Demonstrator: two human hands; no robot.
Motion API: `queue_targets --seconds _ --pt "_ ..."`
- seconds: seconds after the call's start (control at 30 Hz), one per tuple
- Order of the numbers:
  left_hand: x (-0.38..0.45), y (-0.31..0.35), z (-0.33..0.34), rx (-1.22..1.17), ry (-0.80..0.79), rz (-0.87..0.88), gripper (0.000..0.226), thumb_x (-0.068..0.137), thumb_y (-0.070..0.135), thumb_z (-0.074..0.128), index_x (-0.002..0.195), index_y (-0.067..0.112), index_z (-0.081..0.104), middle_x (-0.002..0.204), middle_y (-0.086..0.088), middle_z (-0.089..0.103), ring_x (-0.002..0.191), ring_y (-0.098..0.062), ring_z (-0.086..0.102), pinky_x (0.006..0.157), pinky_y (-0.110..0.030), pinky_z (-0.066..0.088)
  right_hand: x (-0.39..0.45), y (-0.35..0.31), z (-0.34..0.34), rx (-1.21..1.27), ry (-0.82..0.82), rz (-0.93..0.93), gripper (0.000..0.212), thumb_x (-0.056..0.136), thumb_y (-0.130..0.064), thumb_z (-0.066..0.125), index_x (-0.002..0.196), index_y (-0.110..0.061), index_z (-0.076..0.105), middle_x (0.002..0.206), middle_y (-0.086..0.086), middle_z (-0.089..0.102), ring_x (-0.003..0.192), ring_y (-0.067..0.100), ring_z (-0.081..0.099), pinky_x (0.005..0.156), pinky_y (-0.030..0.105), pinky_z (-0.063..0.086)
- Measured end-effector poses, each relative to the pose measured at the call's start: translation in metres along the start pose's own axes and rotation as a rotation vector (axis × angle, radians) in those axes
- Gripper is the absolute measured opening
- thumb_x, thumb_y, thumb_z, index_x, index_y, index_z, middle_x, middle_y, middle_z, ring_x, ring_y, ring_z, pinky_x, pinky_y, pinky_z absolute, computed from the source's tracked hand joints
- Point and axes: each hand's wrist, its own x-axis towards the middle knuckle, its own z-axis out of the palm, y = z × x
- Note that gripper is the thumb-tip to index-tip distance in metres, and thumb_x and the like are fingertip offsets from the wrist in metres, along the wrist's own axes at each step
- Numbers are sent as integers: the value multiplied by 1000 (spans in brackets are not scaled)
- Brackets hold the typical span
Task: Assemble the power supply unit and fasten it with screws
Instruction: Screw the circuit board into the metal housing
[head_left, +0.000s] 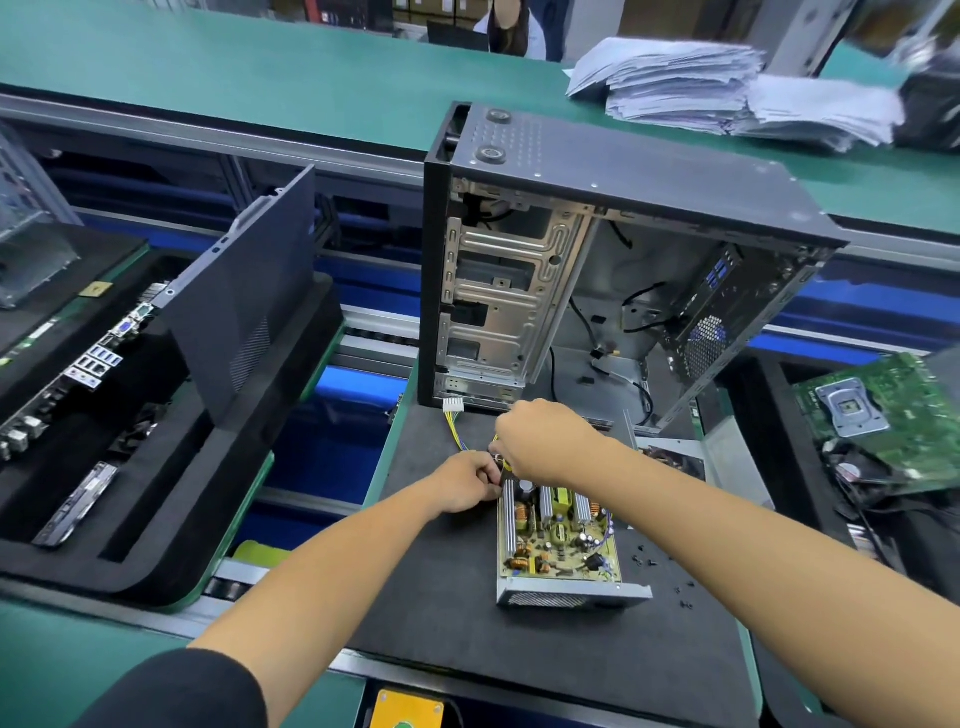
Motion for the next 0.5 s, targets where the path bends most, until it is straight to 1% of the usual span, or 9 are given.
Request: queue_targets --seconds 0.07,0.1,0.13,0.2,0.27,0.33,0.4,0.5 --pt "0 0 0 -5 8 -8 26 85 9 70 70 23 54 67 7 47 62 -6 42 64 -18 37 1 1 2 -31 28 23 34 102 -31 37 95 -8 61 99 14 63 82 31 58 61 33 36" --pt "0 0 0 -7 6 -7 25 85 9 70 71 22 54 67 7 47 62 -6 42 63 -18 37 2 2 3 -30 24 30 32 102 -31 37 95 -9 59 100 14 63 79 30 55 61 33 36" --pt "-1 0 0 -6 1 0 25 85 8 69 72 21 54 67 7 47 62 -6 42 63 -18 36 2 3 4 -2 12 33 27 100 -31 40 95 -10 56 102 13 62 80 30 55 62 34 35" --pt "-1 1 0 -7 -8 20 24 85 6 69 73 19 53 69 6 47 64 -7 41 65 -20 36 0 3 6 94 -31 17 20 95 -28 50 100 -9 50 105 11 56 88 31 56 64 34 34" --pt "-2 1 0 -14 0 11 26 85 6 69 71 21 53 68 5 47 63 -7 42 64 -19 36 -1 4 4 137 -50 -24 14 89 -19 56 94 -10 46 103 11 51 86 29 54 63 34 33" --pt "-2 1 -1 -21 8 4 28 85 7 70 70 23 52 67 6 46 61 -5 41 59 -15 35 -1 5 1 134 -27 -23 12 87 -14 56 83 -11 45 97 12 53 84 29 55 62 34 35" --pt "-2 2 -1 -22 5 -1 28 85 9 70 70 23 52 65 7 45 59 -3 40 54 -10 33 -1 8 -3 149 -9 -12 14 86 -14 56 77 -11 46 94 13 55 84 30 56 63 34 41" --pt "-2 1 -2 -12 1 -5 26 85 10 71 72 23 52 65 8 46 58 -3 40 52 -9 32 -3 11 -5 168 -6 -21 9 86 -16 57 84 -8 54 96 13 56 88 30 57 72 36 48"
